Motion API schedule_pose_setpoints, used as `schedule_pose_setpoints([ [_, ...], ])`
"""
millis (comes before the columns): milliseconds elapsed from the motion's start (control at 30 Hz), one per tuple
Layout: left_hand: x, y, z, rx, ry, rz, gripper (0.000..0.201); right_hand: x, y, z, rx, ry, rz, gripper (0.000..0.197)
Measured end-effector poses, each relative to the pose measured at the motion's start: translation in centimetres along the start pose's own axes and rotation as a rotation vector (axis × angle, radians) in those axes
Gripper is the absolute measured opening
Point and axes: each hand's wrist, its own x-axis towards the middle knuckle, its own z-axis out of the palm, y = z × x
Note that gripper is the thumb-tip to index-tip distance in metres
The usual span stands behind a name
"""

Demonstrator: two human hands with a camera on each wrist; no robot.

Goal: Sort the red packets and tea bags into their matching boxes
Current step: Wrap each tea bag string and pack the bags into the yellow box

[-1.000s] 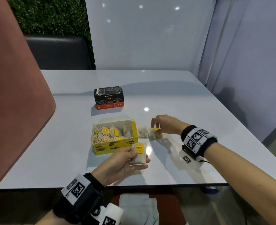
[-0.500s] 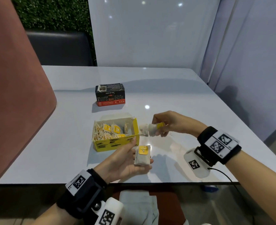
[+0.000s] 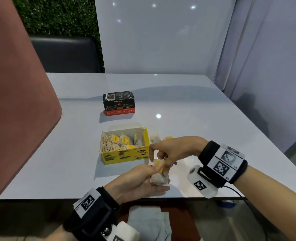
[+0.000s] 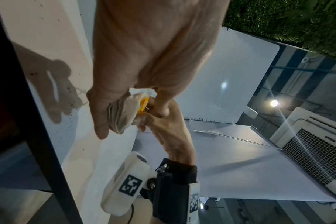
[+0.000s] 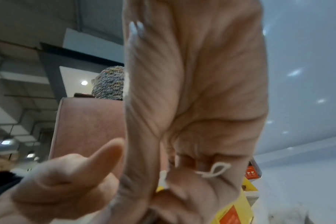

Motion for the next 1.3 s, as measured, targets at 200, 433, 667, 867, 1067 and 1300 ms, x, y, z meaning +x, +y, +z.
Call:
schedule_pose_setpoints([
  [200,0.3,-0.1,-0.8,-0.034,0.026,0.055,0.020,0.3,2.0,-3.2,0.039,0.312,0.052,0.046],
  [433,-0.2,-0.1,-1.4,-0.019,0.105,0.122,0.024,4.7,6.4,-5.1,-0.139,0.491,0.250,0.020],
  [667,-0.8,0.5,-1.0,0.001,0.146,0.130,0.024,9.5,5.2,-3.1,-0.376,0.494,0.236,0.028],
  [867,-1.2,0.7,-1.3,-0.039,0.142,0.147,0.028,8.0,5.3,-4.4,-0.027,0.564,0.165,0.022],
  [1067,-0.8,0.5,-1.1,-0.014,0.147,0.217,0.027,1.2,4.4,-4.4,0.196,0.803,0.033,0.015],
  [1300,0.3,0.6,0.1,-0.039,0.121,0.191,0.038,-4.2,1.3,-0.9,0.347,0.328,-0.135,0.017],
])
